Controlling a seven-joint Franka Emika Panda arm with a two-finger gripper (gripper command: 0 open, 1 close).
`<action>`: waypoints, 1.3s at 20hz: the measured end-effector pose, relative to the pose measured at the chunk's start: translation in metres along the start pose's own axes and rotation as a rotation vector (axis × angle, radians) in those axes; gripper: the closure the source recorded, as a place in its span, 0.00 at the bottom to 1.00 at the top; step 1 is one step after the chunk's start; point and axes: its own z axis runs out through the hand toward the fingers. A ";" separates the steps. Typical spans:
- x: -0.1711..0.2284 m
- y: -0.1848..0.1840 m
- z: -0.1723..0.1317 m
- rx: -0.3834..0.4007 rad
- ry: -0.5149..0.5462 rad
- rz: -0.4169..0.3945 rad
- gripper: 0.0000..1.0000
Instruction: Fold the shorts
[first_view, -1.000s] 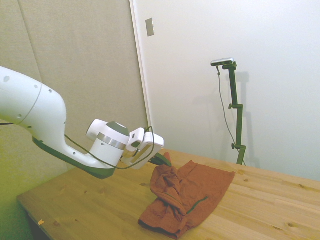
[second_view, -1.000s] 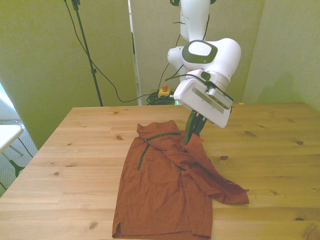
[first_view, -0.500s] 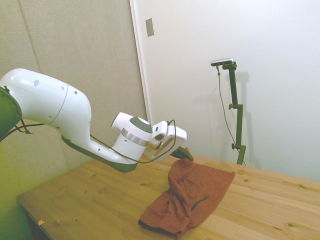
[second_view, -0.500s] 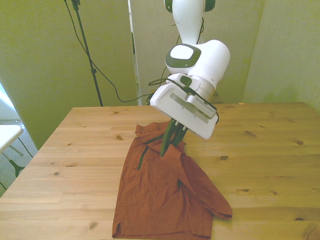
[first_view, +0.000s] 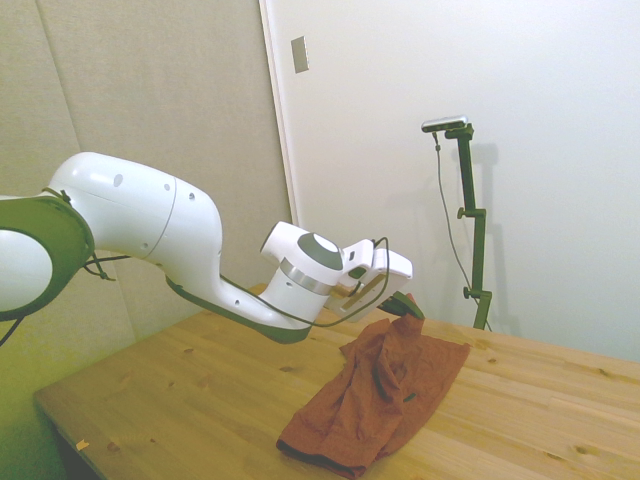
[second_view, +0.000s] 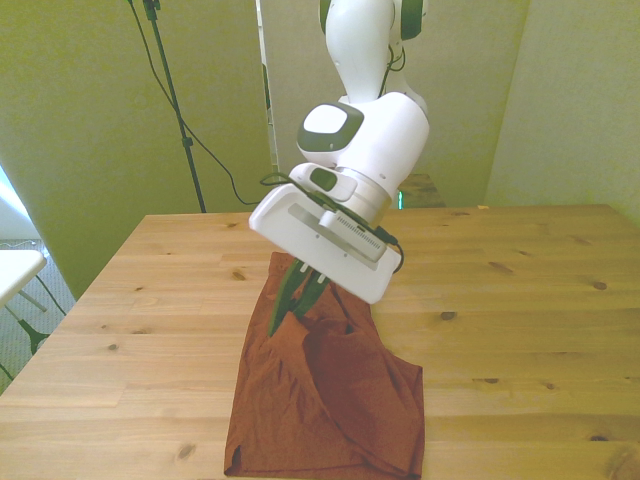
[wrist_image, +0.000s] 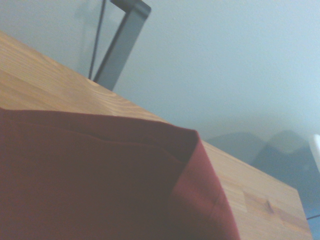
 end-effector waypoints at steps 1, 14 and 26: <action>0.002 0.005 0.010 -0.008 -0.007 0.012 0.00; 0.025 0.025 0.047 -0.006 -0.073 0.136 0.00; -0.092 0.000 -0.129 0.169 -0.707 0.303 0.00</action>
